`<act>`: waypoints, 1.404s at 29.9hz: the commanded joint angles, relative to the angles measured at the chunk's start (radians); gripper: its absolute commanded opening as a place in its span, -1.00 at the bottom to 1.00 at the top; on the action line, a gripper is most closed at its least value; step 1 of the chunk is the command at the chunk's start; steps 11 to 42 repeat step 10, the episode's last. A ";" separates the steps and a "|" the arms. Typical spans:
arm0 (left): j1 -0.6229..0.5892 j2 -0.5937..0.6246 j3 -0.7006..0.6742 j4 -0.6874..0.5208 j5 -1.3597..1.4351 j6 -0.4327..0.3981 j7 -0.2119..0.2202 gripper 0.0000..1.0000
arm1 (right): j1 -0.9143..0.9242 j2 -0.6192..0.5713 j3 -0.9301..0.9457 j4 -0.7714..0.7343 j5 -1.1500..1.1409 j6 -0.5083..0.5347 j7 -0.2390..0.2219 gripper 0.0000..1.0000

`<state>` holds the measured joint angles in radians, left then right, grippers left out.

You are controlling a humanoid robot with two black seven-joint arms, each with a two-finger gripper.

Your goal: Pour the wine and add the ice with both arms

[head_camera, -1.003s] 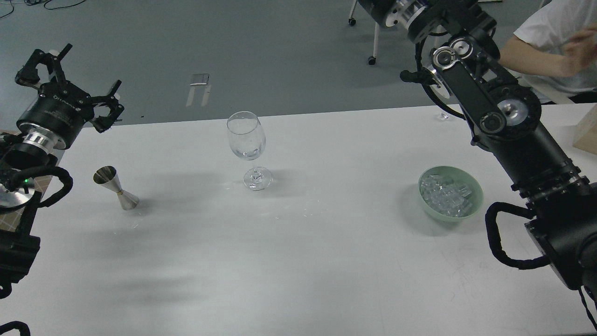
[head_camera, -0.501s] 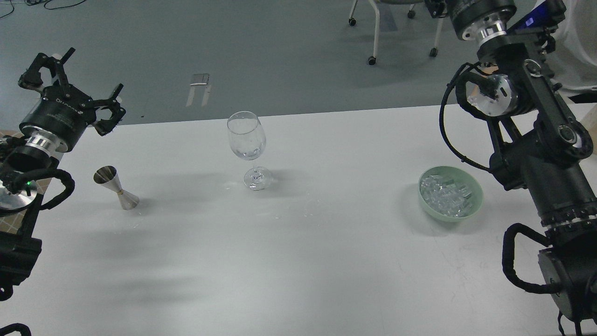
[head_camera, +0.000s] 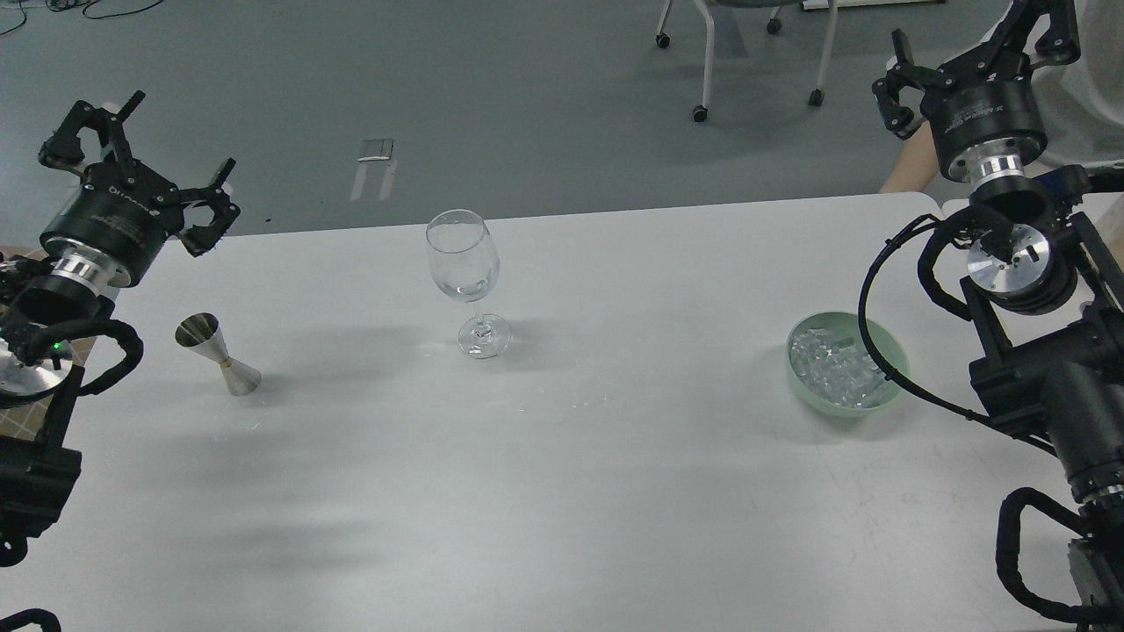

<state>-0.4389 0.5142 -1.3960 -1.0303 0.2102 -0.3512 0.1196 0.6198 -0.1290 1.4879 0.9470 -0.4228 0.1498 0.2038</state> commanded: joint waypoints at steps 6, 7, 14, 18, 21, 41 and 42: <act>0.006 -0.005 -0.001 -0.001 0.000 -0.003 0.000 0.96 | -0.011 0.002 0.000 0.003 0.002 -0.001 0.000 1.00; 0.006 -0.005 -0.001 -0.001 0.000 -0.003 0.000 0.96 | -0.011 0.002 0.002 0.003 0.002 -0.001 0.000 1.00; 0.006 -0.005 -0.001 -0.001 0.000 -0.003 0.000 0.96 | -0.012 0.002 0.003 0.001 0.002 -0.001 0.000 1.00; 0.006 -0.005 -0.001 -0.001 0.000 -0.003 0.000 0.96 | -0.012 0.002 0.003 0.001 0.002 -0.001 0.000 1.00; 0.006 -0.005 -0.001 -0.001 0.000 -0.003 0.000 0.96 | -0.012 0.002 0.003 0.001 0.002 -0.001 0.000 1.00; 0.006 -0.005 -0.001 -0.001 0.000 -0.003 0.000 0.96 | -0.012 0.002 0.003 0.001 0.002 -0.001 0.000 1.00; 0.006 -0.005 -0.001 -0.001 0.000 -0.003 0.000 0.96 | -0.012 0.002 0.003 0.001 0.002 -0.001 0.000 1.00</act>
